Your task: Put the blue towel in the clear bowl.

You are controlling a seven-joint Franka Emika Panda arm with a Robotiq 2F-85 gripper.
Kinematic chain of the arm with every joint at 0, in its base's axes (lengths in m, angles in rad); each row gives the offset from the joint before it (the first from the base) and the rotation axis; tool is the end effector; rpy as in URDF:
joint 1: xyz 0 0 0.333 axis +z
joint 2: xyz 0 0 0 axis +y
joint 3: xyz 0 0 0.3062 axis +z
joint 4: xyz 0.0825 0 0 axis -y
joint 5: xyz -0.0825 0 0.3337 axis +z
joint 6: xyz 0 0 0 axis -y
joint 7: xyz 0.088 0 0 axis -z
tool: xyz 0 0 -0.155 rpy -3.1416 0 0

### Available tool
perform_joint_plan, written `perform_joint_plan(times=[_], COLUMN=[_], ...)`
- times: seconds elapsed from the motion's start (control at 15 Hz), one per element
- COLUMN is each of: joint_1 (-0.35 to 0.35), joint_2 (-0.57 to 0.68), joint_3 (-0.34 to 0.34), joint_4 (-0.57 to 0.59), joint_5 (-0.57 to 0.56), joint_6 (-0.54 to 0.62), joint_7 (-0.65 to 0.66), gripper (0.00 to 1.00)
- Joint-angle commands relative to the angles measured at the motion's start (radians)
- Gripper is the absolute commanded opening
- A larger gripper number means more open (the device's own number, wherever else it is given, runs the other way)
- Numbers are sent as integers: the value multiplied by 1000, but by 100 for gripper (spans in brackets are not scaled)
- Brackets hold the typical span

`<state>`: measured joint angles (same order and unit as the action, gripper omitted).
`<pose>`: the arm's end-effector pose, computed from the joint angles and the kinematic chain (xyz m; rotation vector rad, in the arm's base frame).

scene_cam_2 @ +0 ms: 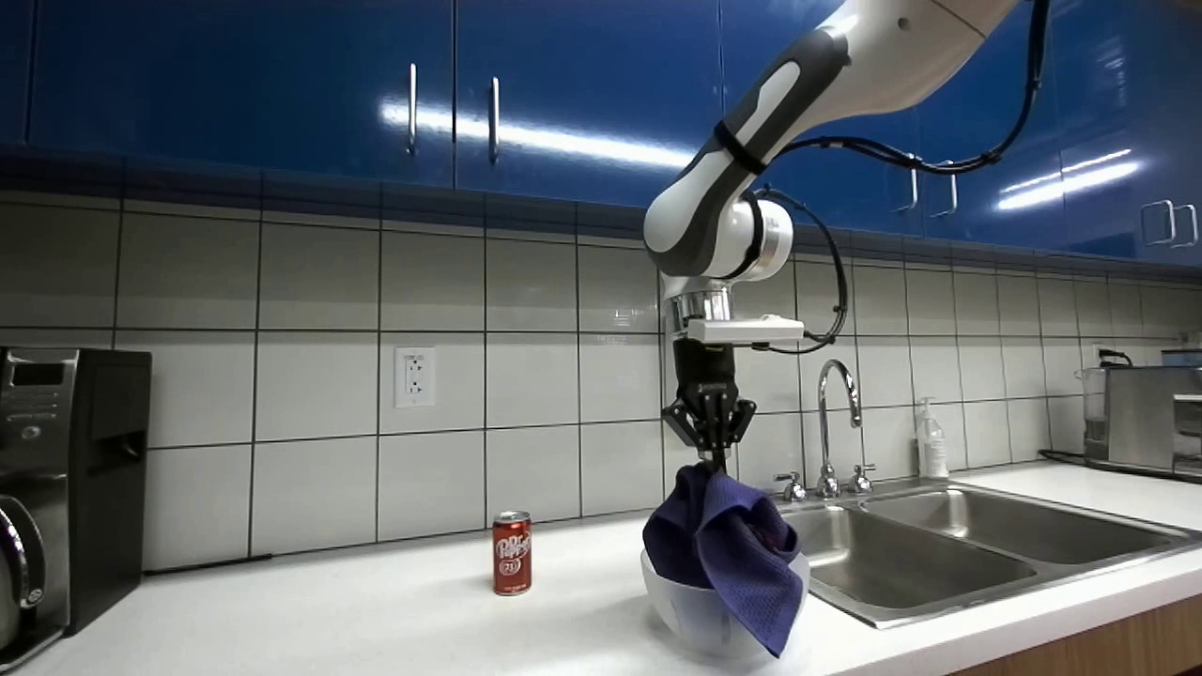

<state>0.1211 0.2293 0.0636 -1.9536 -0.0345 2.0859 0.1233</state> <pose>0.5345 0.0958 0.3257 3.1065 0.1226 -0.1447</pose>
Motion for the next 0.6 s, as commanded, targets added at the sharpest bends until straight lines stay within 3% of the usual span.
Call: perform_joint_plan(times=[0.0, 0.2, 0.27, 0.4, 0.53], joint_1=[7, 9, 10, 12, 14], joint_2=[50, 69, 74, 77, 73], joint_3=[-1, -4, -5, -6, -5], joint_4=[41, 48, 52, 54, 52], joint_5=[-21, -21, -23, -24, -25], joint_6=[-6, -1, -4, -5, -5], joint_7=[46, 55, 63, 71, 75], gripper=[1, 1, 28, 35, 50])
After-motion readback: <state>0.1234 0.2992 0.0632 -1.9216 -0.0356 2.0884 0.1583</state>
